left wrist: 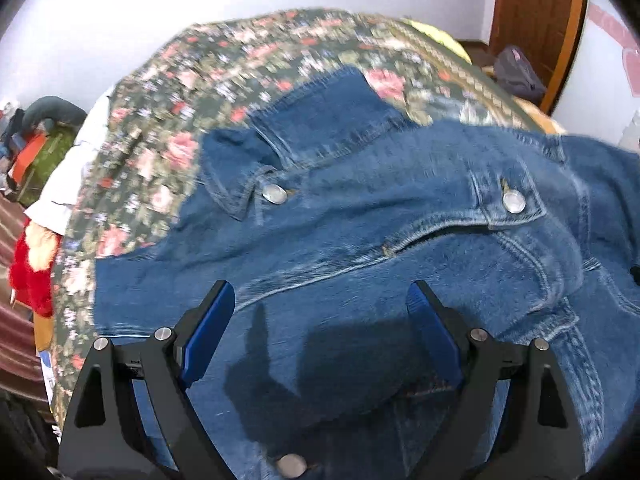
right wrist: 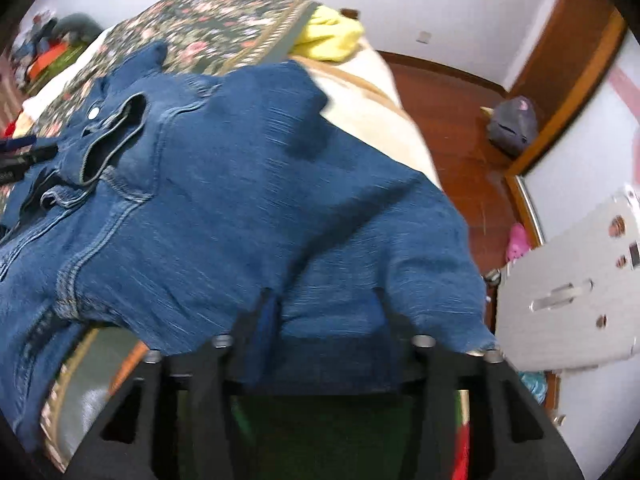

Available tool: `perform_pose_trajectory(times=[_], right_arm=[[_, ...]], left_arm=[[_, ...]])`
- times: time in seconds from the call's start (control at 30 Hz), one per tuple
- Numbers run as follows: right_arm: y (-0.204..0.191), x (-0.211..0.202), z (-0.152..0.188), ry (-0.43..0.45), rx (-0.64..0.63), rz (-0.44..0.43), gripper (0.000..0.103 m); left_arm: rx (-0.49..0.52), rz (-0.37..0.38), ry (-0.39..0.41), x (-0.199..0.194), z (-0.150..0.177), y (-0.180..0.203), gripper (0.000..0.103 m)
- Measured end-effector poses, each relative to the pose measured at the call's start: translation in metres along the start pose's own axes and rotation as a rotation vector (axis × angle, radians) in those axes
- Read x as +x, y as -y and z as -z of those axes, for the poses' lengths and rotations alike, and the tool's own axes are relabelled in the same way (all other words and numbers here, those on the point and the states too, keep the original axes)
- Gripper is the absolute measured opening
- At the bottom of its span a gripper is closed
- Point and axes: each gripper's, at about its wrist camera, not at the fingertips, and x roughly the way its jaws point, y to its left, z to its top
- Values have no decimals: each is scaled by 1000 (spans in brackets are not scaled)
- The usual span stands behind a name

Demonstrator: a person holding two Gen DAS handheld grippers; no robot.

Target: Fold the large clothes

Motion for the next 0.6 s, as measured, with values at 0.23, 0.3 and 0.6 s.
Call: perform_pose_trajectory(times=[0.23,0.3,0.6], right_arm=[[60,-26,14,9,310,-149,53],[88,-28,23,1,475,-231,53],[136,22,42,-72,801,-401,53]], left_arm=[[-15,39,-35,16,2,4,89],[-43,64,-41,18,3,1,89],[-67,71,-34,17,5,0,90]])
